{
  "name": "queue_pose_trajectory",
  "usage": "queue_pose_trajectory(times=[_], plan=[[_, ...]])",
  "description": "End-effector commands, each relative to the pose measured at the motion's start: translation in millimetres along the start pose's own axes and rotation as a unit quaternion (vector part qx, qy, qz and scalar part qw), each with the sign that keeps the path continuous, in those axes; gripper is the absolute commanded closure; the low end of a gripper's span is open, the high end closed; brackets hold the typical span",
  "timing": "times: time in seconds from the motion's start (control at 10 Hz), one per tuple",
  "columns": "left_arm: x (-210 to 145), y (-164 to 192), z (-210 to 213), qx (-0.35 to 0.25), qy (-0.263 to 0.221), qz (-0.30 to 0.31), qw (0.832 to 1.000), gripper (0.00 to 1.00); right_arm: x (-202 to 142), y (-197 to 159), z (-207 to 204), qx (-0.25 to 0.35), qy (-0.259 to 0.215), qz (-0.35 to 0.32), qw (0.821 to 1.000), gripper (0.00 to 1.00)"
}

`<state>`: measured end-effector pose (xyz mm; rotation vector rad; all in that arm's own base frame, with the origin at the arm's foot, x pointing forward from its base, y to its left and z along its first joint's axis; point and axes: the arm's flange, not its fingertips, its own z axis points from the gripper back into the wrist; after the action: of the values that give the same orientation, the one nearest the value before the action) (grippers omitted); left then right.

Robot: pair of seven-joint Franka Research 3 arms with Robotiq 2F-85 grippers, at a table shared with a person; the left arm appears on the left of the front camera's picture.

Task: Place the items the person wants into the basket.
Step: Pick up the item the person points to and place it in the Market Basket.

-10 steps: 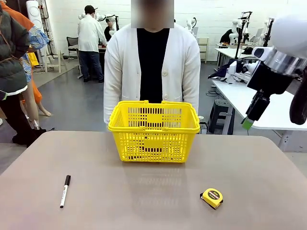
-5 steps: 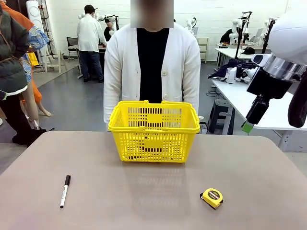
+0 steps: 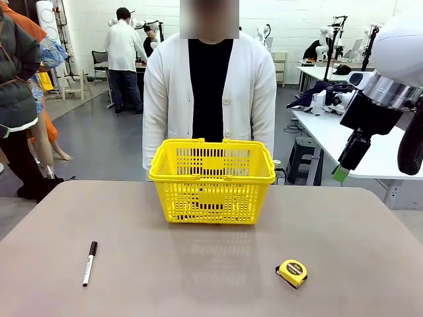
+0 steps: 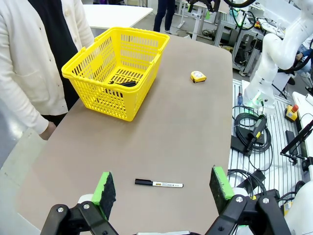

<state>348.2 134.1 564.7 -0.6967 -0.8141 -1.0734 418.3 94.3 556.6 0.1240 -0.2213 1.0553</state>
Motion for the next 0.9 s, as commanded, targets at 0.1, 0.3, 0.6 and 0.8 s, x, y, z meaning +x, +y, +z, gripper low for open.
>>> queue_pose_trajectory(times=[0.1,0.3,0.6,0.8], plan=[[-1,0,1,-0.001,-0.01,-0.011,1.0,0.0,-25,-2,21,0.036,-0.035,0.032,0.998,0.0],[-1,0,1,-0.001,-0.01,-0.011,1.0,0.0,-88,-11,69,0.09,-0.125,0.048,0.987,0.0],[-1,0,1,-0.001,-0.01,-0.011,1.0,0.0,-173,-17,123,0.189,-0.305,0.053,0.932,0.0],[-1,0,1,-0.001,-0.01,-0.011,1.0,0.0,-221,-23,123,0.168,-0.377,0.068,0.908,0.0]])
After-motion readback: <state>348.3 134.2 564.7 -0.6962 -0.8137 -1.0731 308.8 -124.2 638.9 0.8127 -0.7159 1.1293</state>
